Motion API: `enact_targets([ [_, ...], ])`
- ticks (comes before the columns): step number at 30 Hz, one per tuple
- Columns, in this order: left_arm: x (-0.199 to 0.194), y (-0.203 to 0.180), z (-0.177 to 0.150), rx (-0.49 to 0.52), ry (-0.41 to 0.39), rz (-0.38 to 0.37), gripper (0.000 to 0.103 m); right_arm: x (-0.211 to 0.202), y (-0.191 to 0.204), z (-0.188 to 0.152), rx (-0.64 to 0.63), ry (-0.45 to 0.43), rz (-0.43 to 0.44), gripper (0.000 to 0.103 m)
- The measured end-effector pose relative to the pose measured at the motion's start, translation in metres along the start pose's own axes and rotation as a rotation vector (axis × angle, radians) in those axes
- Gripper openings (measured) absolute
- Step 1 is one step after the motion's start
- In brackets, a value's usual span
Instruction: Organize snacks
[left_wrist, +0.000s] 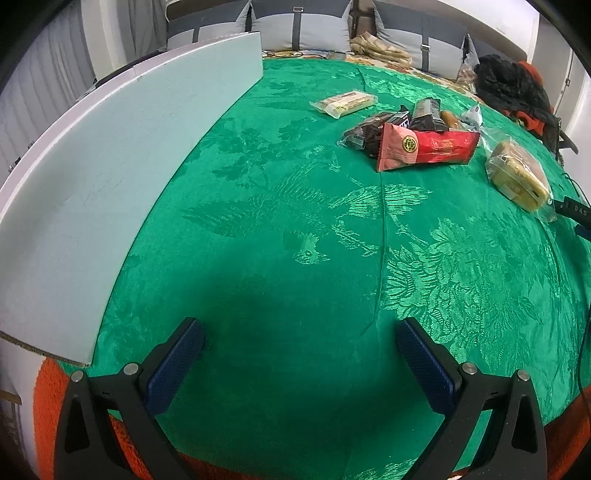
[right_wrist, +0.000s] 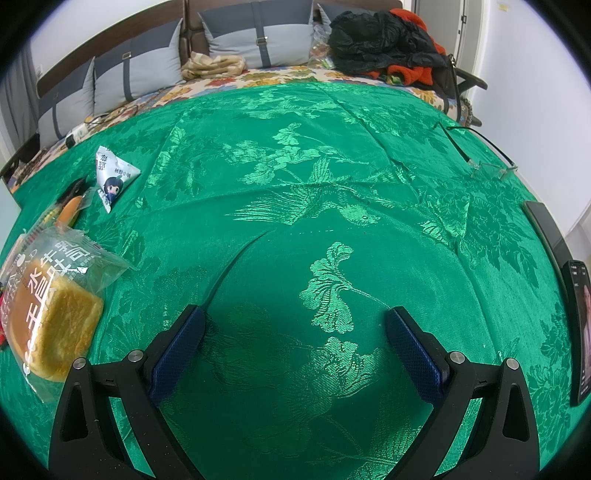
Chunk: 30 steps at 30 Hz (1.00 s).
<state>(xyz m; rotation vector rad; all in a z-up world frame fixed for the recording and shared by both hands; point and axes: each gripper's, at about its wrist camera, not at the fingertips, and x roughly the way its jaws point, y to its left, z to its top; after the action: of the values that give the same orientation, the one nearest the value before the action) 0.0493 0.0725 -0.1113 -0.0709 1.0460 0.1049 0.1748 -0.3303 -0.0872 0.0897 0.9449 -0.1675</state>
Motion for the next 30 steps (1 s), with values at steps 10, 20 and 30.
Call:
enact_targets([
  [10, 0.0, 0.011, 0.128, 0.006, -0.078, -0.181, 0.103, 0.0, -0.001, 0.0, 0.0, 0.0, 0.0, 0.1],
  [20, 0.1, -0.046, 0.24, 0.229, 0.055, -0.055, 0.08, 0.0, -0.001, 0.0, 0.0, 0.0, 0.001, 0.1],
  [30, 0.13, -0.051, 0.241, 0.206, 0.075, -0.099, 0.029, 0.0, -0.001, 0.0, 0.0, 0.0, 0.0, 0.1],
])
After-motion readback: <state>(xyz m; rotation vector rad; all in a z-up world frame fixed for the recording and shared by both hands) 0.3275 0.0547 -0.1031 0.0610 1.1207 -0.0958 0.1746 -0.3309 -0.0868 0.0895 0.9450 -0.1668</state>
